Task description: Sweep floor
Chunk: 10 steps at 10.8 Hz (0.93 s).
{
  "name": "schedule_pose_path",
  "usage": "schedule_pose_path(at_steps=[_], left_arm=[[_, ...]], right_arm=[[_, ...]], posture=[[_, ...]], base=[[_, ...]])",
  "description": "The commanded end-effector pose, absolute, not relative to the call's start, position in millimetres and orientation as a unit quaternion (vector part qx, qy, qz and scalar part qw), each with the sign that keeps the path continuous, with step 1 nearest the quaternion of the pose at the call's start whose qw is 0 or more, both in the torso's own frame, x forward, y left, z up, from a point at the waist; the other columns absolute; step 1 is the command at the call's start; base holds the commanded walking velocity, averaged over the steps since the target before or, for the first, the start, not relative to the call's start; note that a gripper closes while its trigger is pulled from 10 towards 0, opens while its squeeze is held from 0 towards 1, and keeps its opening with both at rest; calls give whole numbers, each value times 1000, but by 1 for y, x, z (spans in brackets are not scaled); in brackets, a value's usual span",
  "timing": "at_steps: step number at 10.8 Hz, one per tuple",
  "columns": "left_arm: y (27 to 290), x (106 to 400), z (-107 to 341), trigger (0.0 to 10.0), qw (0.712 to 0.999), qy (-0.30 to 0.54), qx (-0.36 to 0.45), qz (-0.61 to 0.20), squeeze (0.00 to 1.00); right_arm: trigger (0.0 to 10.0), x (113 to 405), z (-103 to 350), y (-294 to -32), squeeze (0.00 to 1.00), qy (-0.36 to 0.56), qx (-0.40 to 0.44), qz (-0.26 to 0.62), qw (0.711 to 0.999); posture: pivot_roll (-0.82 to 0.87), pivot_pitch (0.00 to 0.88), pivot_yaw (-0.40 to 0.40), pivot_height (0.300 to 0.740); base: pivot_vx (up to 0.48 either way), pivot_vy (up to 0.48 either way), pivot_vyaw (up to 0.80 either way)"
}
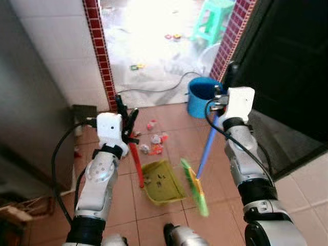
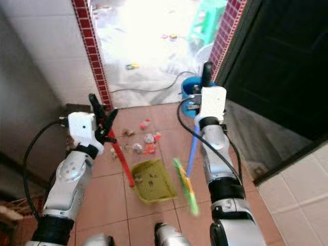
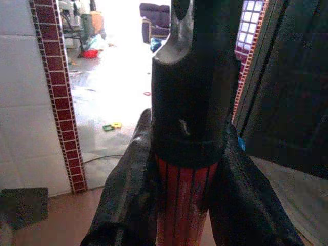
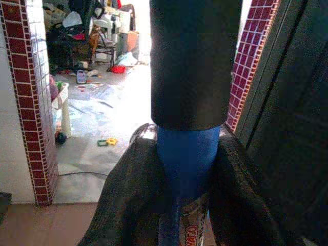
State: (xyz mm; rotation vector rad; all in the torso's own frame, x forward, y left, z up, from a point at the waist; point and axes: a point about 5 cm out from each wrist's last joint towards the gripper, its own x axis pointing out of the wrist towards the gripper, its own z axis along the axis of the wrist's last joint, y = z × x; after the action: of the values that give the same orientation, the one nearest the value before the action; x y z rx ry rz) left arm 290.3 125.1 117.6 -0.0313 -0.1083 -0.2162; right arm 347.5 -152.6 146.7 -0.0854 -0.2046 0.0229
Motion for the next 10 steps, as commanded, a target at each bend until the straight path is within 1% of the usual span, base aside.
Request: schedule_pose_path(at_steps=[1,4,8,10], left_arm=[[123,292,135,10000,989,-90,-16,-115,0],[124,293,135,10000,989,-84,-11,-119,0],[132,293,137,10000,988,-78,14,-131,0],[134,293,140,10000,987,-81,16,-134,0]], right_arm=[[10000,348,158,-150,0,-131,-40,13,991],[10000,349,151,-148,0,-125,-4,4,992],[10000,347,140,-141,0,-120,2,-7,993],[10000,347,138,-135,0,-120,6,-2,993]], posture=[[-68,38,-9,740],[-37,8,17,740],[3,0,69,740],[-1,0,54,740]], base=[[0,0,0],[327,0,0],[304,0,0],[0,0,0]])
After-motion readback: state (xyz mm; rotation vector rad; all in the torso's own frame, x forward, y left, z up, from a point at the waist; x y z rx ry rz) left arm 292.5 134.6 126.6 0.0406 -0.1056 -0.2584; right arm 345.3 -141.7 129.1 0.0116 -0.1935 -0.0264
